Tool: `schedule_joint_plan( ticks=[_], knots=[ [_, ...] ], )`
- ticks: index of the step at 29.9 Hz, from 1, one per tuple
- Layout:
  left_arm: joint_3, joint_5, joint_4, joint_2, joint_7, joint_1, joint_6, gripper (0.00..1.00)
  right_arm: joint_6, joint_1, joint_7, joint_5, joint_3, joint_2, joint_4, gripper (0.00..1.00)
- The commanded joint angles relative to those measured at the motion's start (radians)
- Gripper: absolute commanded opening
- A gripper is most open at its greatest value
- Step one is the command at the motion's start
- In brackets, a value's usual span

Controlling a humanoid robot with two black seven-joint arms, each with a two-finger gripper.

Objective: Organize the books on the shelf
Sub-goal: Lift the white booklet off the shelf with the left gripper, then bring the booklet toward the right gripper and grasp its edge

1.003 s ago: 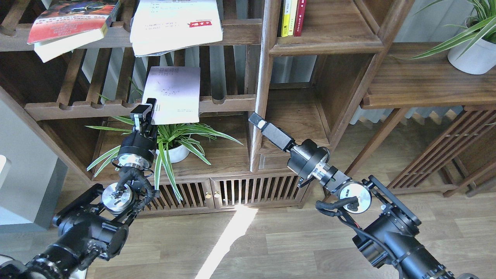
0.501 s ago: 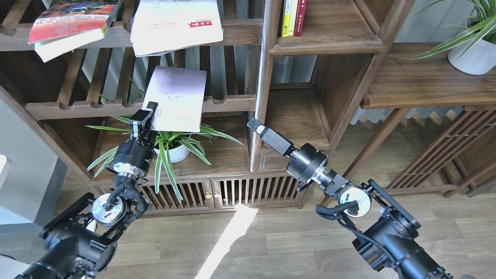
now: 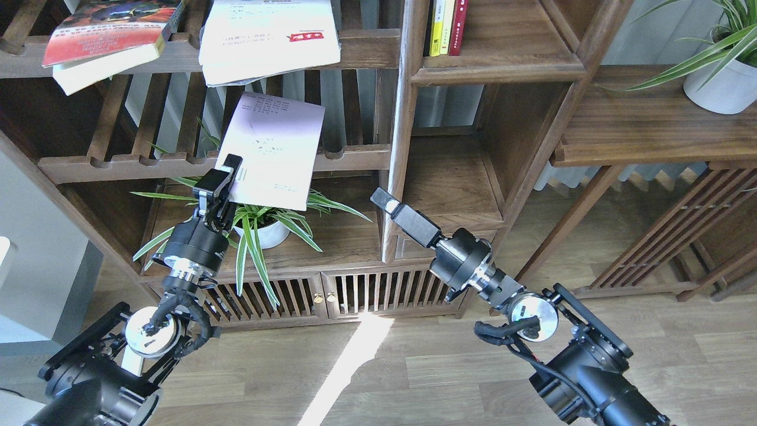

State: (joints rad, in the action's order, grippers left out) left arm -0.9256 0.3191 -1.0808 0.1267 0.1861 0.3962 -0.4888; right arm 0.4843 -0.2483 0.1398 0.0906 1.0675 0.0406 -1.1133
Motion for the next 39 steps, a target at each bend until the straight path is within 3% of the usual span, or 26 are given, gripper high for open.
schedule_joint_plan(
  ticks=[1,34,39],
  knots=[
    [0.001,-0.02,-0.019,0.002,-0.001,0.0,0.0,0.01,0.004,0.014,0.001,0.0,0.0,-0.004,0.003,1.0],
    [0.105,-0.129,-0.234,0.094,0.001,-0.102,0.0,0.0,0.004,-0.011,0.009,0.001,-0.015,-0.041,0.119,1.0],
    [0.128,-0.129,-0.255,0.099,-0.023,-0.106,0.0,0.0,0.004,-0.02,0.009,0.001,-0.015,-0.041,0.133,1.0]
  ],
)
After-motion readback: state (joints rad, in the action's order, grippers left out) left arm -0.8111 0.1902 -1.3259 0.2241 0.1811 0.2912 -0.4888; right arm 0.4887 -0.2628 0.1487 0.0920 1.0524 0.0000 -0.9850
